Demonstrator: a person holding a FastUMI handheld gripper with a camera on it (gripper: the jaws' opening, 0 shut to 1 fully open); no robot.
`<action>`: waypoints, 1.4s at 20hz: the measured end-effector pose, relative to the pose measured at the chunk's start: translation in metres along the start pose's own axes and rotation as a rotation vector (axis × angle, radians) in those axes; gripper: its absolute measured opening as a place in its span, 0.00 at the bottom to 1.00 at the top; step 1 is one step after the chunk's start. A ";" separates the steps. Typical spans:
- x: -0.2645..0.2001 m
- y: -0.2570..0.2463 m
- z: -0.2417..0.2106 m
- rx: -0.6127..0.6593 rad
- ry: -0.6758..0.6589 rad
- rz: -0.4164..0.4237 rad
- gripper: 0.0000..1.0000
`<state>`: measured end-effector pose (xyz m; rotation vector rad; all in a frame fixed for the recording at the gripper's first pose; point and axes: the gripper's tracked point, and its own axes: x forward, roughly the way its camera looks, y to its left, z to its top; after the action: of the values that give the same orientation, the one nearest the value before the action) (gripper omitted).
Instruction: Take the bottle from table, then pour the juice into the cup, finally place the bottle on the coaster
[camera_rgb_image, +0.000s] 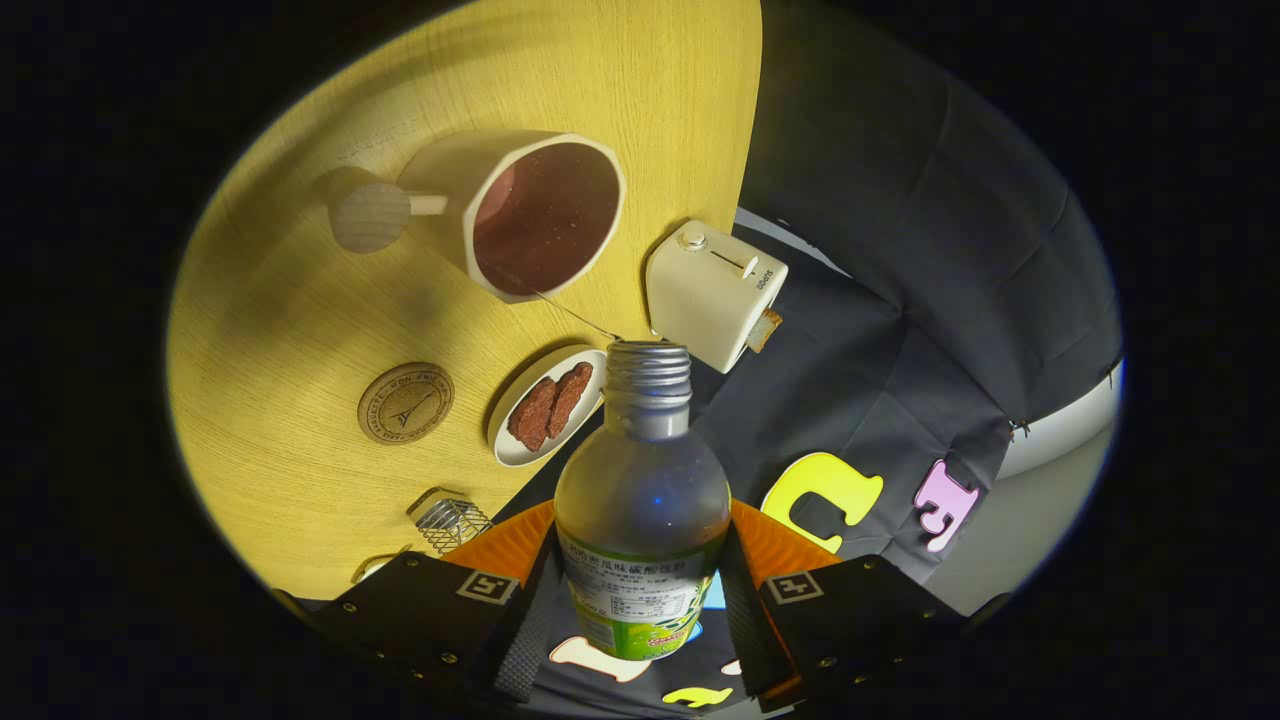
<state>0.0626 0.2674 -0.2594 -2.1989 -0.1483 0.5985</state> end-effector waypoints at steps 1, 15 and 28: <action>0.000 0.001 0.000 -0.001 0.000 0.001 0.75; 0.001 0.010 0.006 0.019 -0.018 0.015 0.75; -0.002 0.015 0.011 0.088 -0.038 0.021 0.75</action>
<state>0.0540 0.2647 -0.2764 -2.1069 -0.1162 0.6472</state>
